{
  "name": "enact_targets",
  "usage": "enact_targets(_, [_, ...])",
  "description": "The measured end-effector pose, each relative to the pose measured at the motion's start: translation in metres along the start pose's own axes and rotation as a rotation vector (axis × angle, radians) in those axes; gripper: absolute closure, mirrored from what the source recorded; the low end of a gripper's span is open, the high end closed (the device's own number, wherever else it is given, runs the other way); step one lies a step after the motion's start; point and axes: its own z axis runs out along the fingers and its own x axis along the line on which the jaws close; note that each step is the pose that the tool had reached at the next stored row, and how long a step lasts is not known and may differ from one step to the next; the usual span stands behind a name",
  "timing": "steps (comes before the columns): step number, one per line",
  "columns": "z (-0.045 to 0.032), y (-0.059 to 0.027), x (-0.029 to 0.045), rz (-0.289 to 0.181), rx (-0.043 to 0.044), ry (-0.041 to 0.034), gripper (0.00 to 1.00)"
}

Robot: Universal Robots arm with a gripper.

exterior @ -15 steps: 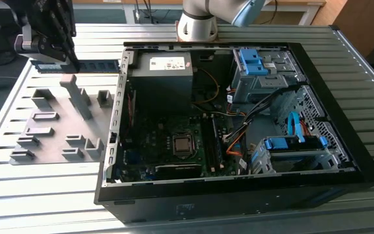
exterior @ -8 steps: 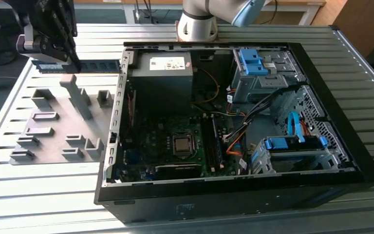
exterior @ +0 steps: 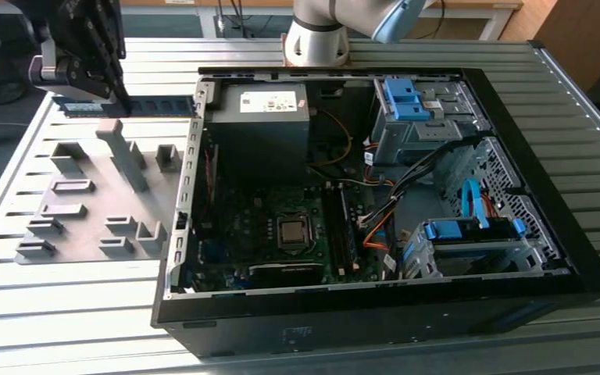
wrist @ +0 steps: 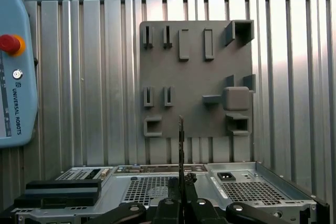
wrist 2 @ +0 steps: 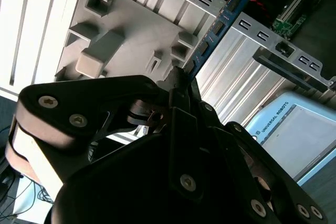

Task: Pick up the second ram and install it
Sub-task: 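Pick up the second ram and move it above second insertion slot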

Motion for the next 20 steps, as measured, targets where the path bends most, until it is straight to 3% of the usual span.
enact_targets(20, [0.0, -0.0067, -0.0003, 0.0, 0.0, 0.0, 0.85])
